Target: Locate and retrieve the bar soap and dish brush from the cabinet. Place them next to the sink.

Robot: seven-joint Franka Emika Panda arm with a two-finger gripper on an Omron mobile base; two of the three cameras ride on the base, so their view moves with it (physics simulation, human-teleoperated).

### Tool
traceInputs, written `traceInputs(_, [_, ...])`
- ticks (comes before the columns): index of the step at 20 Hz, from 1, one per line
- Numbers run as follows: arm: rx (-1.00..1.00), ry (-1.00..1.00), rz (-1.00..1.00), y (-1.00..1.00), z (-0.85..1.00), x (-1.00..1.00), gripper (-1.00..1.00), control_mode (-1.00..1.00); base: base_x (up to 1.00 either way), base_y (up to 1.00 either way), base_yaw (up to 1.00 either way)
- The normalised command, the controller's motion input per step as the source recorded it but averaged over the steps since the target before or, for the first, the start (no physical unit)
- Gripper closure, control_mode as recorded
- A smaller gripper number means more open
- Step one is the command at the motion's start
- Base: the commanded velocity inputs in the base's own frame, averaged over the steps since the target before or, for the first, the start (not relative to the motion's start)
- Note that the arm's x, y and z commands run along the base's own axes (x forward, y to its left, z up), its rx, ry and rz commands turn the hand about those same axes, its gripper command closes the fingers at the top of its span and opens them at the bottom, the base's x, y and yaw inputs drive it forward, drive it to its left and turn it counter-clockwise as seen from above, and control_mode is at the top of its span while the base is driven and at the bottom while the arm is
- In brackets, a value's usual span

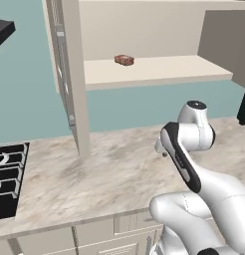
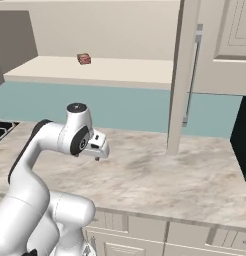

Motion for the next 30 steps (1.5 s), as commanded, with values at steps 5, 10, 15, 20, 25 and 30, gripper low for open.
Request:
traceInputs(5, [0.00,0.00,0.00,0.00,0.00,0.00,-1.00,1.00,0.06,0.06,0.00])
traceInputs(10, [0.00,0.00,0.00,0.00,0.00,0.00,-1.00,1.00,0.00,0.00,0.00])
traceInputs(15, [0.00,-0.02,0.00,0.06,0.05,-0.05,-1.00,-1.00,-0.01,0.01,0.00])
traceInputs(20, [-0.03,-0.17,0.08,0.12,0.40,-0.18,-1.00,-1.00,0.00,0.00,0.00])
traceInputs(25, [-0.04,-0.25,0.12,-0.02,0.51,-0.09,-1.00,-1.00,0.00,0.00,0.00])
traceInputs(30, [0.01,-0.25,0.15,0.03,0.73,-0.16,-1.00,-1.00,0.00,0.00,0.00])
